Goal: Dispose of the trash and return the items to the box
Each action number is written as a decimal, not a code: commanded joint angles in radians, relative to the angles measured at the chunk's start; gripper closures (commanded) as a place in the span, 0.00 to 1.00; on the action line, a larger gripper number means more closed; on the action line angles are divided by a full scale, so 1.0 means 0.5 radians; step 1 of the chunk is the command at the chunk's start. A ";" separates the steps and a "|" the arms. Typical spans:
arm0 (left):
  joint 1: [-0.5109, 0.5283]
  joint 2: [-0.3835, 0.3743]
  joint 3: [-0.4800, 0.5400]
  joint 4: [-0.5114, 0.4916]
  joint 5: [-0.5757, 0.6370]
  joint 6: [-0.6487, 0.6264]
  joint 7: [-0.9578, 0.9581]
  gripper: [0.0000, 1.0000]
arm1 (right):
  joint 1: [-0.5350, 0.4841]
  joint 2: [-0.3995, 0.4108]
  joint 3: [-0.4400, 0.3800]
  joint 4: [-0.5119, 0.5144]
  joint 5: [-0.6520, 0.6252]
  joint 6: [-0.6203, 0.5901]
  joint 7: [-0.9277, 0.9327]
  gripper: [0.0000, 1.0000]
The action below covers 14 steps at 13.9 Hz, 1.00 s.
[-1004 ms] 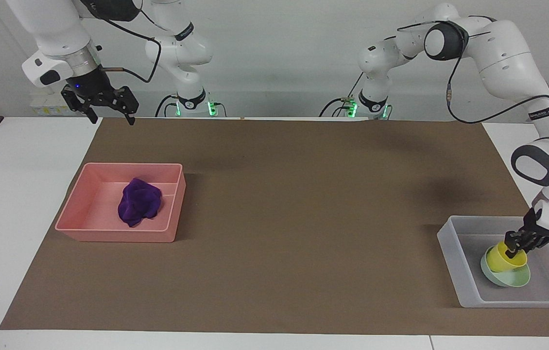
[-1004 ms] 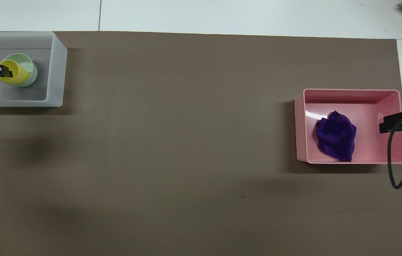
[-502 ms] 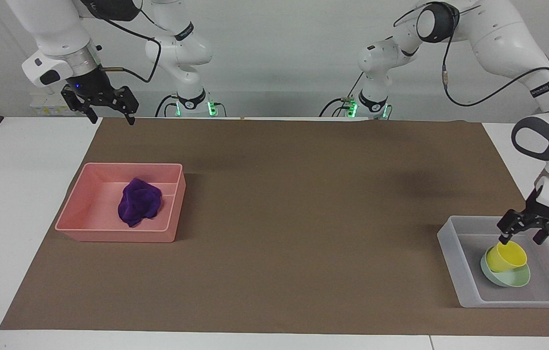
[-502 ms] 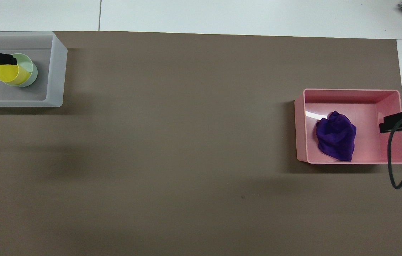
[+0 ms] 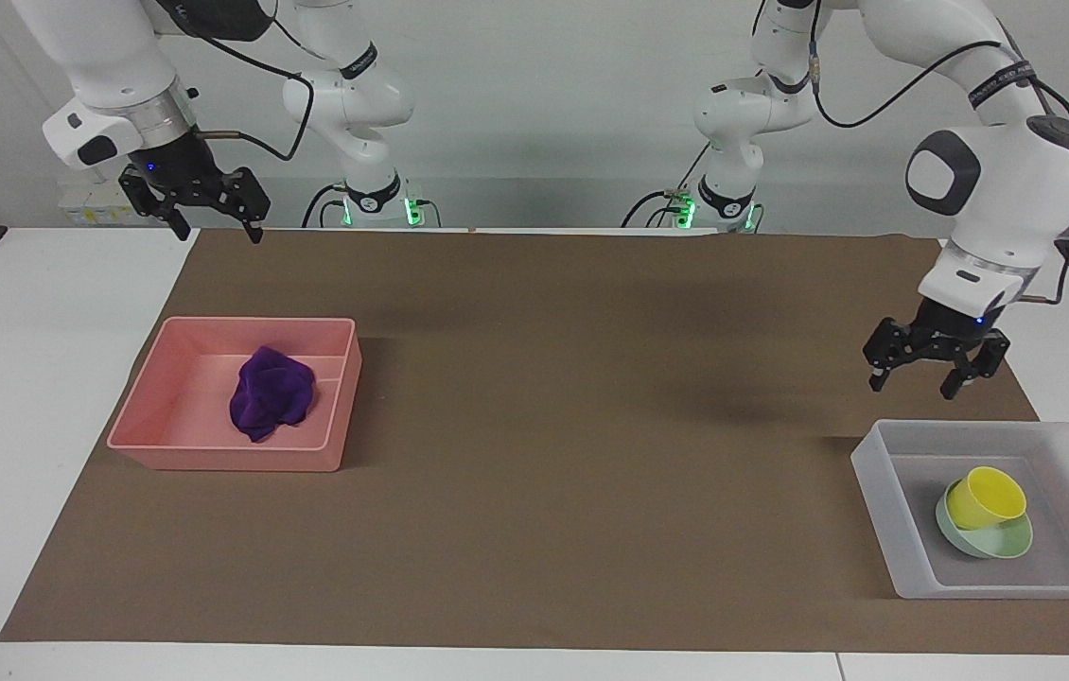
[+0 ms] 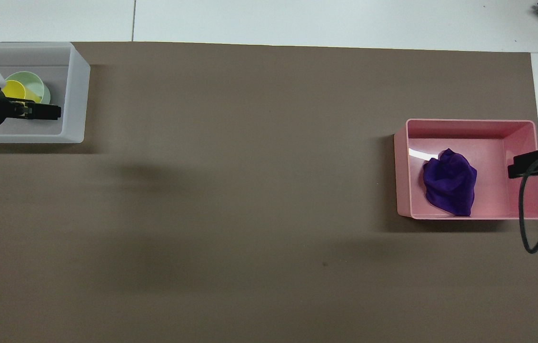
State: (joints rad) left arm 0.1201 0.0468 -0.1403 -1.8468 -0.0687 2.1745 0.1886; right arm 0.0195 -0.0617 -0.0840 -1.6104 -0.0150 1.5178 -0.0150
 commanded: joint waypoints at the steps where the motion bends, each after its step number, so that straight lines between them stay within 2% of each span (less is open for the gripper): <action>1: -0.133 -0.204 0.035 -0.102 0.009 -0.176 -0.174 0.00 | -0.027 -0.052 0.012 -0.062 0.018 0.029 -0.041 0.00; 4: -0.145 -0.164 0.029 0.167 0.024 -0.497 -0.202 0.00 | -0.027 -0.055 0.012 -0.062 0.018 0.029 -0.041 0.00; 8: -0.133 0.001 0.029 0.579 0.064 -0.857 -0.196 0.00 | -0.027 -0.052 0.012 -0.062 0.018 0.026 -0.041 0.00; 14: -0.145 -0.023 0.026 0.647 0.125 -1.060 -0.175 0.00 | -0.027 -0.055 0.012 -0.062 0.018 0.029 -0.041 0.00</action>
State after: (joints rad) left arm 0.0577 0.0246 -0.1309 -1.5627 -0.0258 1.6971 0.1014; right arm 0.0195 -0.0624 -0.0840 -1.6109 -0.0150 1.5178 -0.0150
